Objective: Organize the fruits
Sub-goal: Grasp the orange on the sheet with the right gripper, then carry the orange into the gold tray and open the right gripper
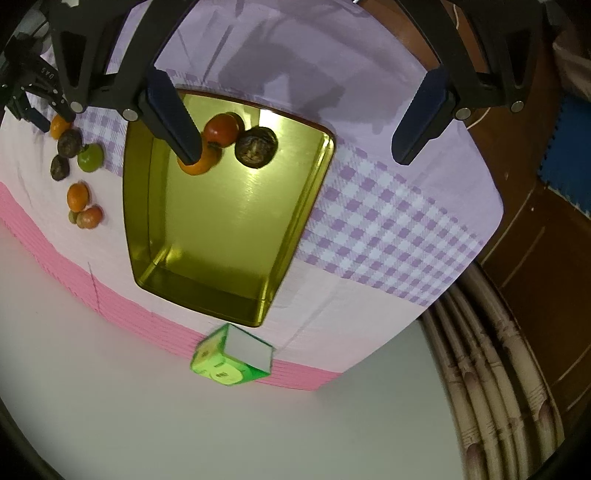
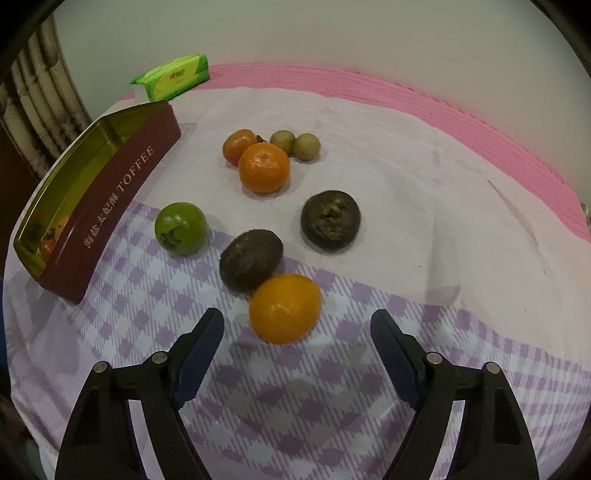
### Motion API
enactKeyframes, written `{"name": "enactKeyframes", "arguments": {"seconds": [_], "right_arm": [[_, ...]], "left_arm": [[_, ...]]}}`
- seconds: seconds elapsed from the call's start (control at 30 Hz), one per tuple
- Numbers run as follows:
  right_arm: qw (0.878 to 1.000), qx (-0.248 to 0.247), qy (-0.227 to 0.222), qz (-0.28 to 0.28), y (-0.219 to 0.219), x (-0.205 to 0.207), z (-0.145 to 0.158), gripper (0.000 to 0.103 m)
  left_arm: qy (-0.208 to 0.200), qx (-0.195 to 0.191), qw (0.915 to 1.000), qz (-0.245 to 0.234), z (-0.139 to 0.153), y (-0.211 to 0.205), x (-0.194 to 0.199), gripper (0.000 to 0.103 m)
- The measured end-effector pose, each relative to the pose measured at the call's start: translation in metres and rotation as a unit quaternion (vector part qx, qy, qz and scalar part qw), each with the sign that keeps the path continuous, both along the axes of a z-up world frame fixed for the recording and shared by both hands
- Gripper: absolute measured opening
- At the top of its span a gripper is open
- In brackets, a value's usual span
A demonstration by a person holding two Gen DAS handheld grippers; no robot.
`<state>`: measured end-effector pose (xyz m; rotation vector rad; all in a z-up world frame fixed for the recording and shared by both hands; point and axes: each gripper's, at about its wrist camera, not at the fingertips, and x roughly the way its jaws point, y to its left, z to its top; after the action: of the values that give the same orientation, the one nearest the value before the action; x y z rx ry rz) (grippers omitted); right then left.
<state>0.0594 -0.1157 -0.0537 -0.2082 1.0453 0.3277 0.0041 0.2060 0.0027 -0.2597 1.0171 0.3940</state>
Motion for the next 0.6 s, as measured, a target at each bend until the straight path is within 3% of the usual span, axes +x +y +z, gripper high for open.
{"name": "enactKeyframes", "arguments": {"seconds": [0.43, 0.5, 0.6], "right_arm": [[1.0, 0.008, 0.006, -0.004, 0.0, 0.012, -0.009, 0.039], [1.0, 0.009, 0.006, -0.005, 0.0, -0.002, -0.009, 0.039], [1.0, 0.014, 0.009, -0.007, -0.001, 0.01, -0.008, 0.038]], "left_arm": [[0.006, -0.014, 0.9996, 0.025, -0.005, 0.018, -0.001, 0.102], [0.009, -0.015, 0.9995, 0.026, -0.007, 0.019, -0.001, 0.102], [0.013, -0.02, 0.9992, 0.032, -0.009, 0.022, -0.001, 0.102]]}}
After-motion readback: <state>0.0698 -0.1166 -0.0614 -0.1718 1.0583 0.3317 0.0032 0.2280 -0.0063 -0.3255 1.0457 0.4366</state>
